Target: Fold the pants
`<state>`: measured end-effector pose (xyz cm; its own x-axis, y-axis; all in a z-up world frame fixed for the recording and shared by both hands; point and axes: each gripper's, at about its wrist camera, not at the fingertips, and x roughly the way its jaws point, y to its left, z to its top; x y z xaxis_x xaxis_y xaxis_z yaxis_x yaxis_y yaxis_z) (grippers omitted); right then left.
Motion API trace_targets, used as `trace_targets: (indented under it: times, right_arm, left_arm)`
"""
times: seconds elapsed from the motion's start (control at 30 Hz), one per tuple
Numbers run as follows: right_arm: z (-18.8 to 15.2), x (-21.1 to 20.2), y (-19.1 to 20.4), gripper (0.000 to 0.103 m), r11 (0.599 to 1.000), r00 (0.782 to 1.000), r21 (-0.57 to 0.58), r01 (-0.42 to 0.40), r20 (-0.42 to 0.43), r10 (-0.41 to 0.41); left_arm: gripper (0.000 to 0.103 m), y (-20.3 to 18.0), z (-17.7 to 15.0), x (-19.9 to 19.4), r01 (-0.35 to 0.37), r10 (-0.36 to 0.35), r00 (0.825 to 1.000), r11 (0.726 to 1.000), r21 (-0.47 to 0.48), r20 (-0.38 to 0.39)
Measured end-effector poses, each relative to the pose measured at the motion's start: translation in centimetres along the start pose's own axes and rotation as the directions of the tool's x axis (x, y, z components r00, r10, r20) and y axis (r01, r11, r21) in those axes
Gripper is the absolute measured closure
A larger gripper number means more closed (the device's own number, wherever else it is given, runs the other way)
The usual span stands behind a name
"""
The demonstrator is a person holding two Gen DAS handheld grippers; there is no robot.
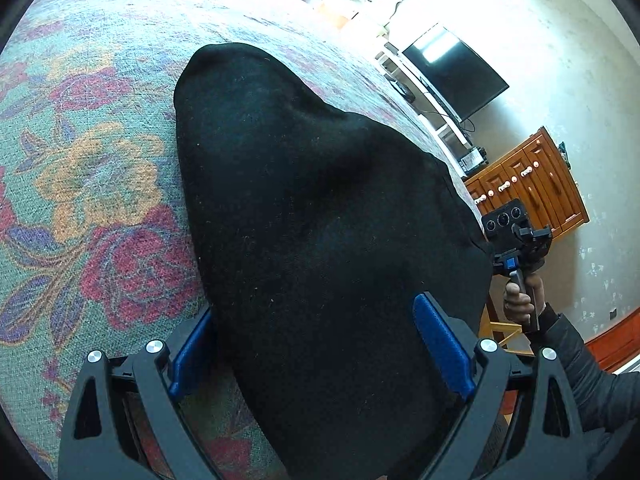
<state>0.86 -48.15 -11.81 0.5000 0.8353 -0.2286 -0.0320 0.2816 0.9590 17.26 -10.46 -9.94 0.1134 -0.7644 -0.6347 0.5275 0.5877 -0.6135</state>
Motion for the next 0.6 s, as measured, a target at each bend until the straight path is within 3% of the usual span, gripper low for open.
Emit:
trace_targets:
  times: [0.1,0.3,0.43,0.6]
  right_arm:
    - [-0.5,0.1,-0.8,0.015,0.998,0.998,0.009,0.06,-0.034,-0.06]
    - [-0.7,0.5,-1.3,0.013,0.999,0.999,0.021,0.027,-0.018,-0.026]
    - [-0.4,0.1,-0.8,0.013,0.998,0.998,-0.006,0.055,-0.03,-0.055]
    - [0.5,-2.6,0.2,0.013,0.997,0.995,-0.017,0.078,0.065,-0.077]
  left_arm:
    - [0.011,-0.2,0.3,0.3,-0.004,0.003,1.0,1.0,0.01,0.003]
    - [0.011,-0.4,0.6,0.6,-0.005,0.005,1.0,1.0,0.016,0.009]
    - [0.011,-0.2,0.4,0.7,-0.003,0.003,1.0,1.0,0.014,0.005]
    - [0.011,0.5,0.1,0.3,0.003,-0.003,1.0,1.0,0.014,-0.003]
